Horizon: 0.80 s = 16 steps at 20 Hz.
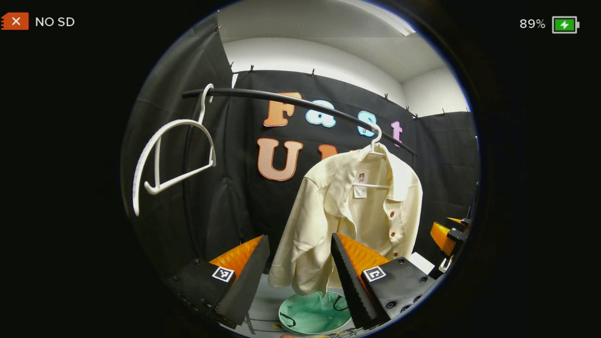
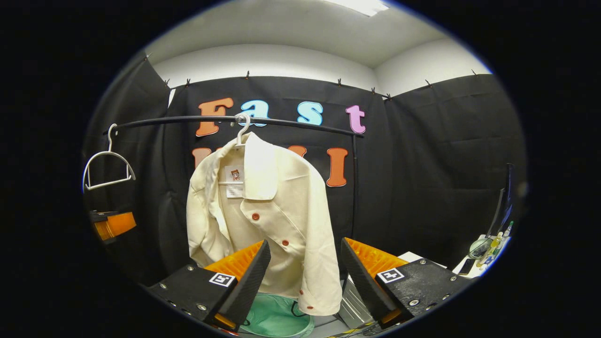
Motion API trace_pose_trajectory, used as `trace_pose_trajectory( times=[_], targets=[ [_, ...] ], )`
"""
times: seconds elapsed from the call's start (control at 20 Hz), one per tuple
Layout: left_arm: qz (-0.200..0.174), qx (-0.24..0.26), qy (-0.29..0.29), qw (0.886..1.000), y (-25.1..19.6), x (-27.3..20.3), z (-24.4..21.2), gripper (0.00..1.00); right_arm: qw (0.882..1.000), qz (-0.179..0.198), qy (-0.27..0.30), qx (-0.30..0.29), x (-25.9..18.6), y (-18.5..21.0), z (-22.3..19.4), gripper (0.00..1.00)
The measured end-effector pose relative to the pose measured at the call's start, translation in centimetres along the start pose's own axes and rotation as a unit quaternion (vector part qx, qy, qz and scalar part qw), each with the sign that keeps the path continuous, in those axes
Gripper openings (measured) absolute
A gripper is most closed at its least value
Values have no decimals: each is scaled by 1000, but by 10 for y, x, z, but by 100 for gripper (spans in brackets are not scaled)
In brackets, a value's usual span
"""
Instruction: Grasp the clothes on the hanger with both hands and then place them into the laundry hamper below.
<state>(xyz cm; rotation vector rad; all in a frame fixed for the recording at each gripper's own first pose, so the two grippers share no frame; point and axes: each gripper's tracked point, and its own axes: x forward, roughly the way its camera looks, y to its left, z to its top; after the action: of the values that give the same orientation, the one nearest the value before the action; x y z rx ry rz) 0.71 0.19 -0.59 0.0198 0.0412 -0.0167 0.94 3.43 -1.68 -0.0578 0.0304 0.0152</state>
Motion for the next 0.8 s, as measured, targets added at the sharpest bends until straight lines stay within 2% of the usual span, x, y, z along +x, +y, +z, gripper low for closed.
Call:
trace_pose_trajectory(
  times=[0.55,0.8],
  targets=[
    [13,-2,14,1000,13,-1,-17,81,999,44,3,-11,67,58,-1,94],
    [23,7,18,1000,22,2,-19,81,999,39,4,-20,102,64,0,95]
  ],
)
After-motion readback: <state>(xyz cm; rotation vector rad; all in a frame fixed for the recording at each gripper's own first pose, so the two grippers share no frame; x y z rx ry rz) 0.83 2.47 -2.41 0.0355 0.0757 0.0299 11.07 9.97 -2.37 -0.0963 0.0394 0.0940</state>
